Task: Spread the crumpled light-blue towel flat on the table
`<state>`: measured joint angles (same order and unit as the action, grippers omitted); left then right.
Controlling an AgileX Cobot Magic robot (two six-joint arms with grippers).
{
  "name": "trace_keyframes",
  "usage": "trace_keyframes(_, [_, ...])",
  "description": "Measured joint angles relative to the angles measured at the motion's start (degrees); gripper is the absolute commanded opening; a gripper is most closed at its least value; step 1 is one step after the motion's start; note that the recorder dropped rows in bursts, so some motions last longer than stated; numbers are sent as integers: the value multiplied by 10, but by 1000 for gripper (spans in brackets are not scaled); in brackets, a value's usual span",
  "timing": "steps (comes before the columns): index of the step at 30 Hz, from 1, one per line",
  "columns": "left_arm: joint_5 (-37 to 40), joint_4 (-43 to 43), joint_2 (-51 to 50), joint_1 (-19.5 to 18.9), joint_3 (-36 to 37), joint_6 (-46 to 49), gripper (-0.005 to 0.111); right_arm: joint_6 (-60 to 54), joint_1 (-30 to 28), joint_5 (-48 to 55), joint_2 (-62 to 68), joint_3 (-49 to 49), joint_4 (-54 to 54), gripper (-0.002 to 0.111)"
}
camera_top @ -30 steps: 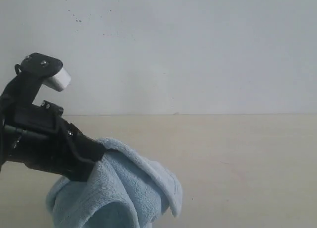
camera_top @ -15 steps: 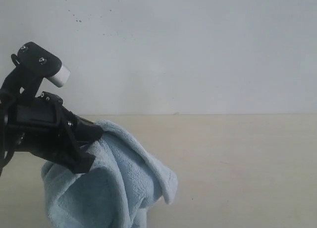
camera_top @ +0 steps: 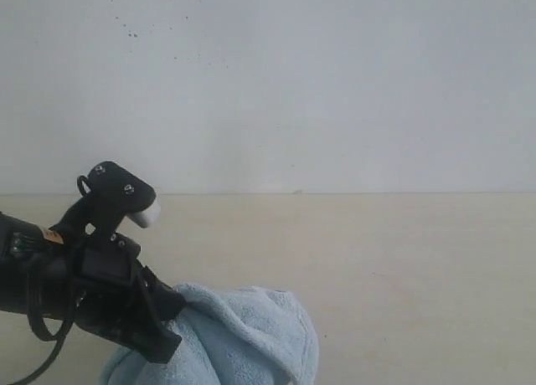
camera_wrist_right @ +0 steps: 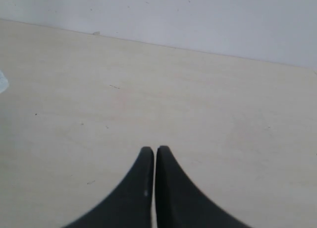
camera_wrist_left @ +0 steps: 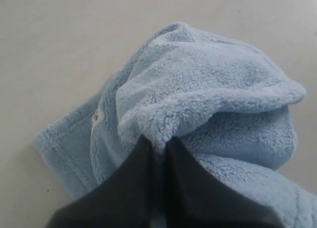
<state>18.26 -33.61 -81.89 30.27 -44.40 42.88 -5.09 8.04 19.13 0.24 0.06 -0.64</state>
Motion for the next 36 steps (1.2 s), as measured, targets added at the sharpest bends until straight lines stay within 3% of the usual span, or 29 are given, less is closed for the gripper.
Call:
trace_keyframes(22, [-27, -15, -17, 0, 0, 34, 4, 0, 0, 0, 0, 0, 0, 1])
trace_keyframes(30, [-22, -15, -17, 0, 0, 52, 41, 0, 0, 0, 0, 0, 0, 1])
trace_keyframes(36, [-20, -15, -17, 0, 0, 58, 52, 0, 0, 0, 0, 0, 0, 1])
